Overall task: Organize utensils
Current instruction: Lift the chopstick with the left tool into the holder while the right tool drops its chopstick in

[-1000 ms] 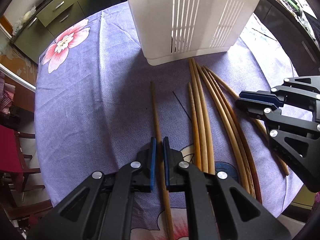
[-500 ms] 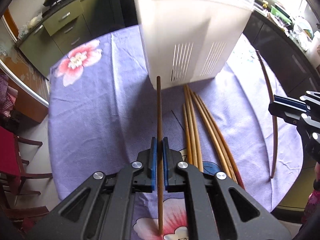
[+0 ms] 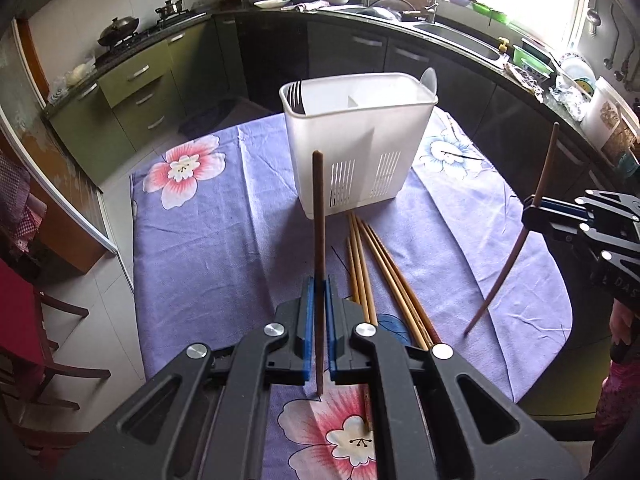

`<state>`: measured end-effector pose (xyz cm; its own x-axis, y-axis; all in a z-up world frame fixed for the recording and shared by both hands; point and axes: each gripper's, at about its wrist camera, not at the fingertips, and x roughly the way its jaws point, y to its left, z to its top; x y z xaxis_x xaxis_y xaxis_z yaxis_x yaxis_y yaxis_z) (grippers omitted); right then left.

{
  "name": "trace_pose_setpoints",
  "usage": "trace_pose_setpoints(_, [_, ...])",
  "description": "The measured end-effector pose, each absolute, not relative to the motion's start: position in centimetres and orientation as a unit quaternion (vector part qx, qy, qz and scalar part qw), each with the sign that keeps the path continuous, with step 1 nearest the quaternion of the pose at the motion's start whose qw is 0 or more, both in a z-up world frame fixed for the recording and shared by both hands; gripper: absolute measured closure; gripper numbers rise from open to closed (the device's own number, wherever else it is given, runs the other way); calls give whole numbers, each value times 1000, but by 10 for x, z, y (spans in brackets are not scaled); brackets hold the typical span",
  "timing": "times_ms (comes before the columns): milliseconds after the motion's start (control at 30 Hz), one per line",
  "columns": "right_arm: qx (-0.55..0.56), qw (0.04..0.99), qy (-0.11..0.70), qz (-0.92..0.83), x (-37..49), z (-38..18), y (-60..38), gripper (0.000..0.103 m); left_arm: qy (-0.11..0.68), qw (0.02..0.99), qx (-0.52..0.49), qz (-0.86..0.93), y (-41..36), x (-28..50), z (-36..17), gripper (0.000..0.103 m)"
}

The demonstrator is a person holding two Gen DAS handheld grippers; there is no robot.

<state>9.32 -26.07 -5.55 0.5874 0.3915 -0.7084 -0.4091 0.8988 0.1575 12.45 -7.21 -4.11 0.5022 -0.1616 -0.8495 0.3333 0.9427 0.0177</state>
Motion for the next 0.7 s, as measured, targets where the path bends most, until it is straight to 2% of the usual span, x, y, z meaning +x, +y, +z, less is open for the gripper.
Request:
trace_pose_setpoints(367, [-15,902,368,226,95,-29,-254,96,460,870,84,-157,-77,123,-14,98])
trace_pose_setpoints(700, [-6,916,331,226,110,23,-251,96,433,882,86,-166,-89,132,25,98])
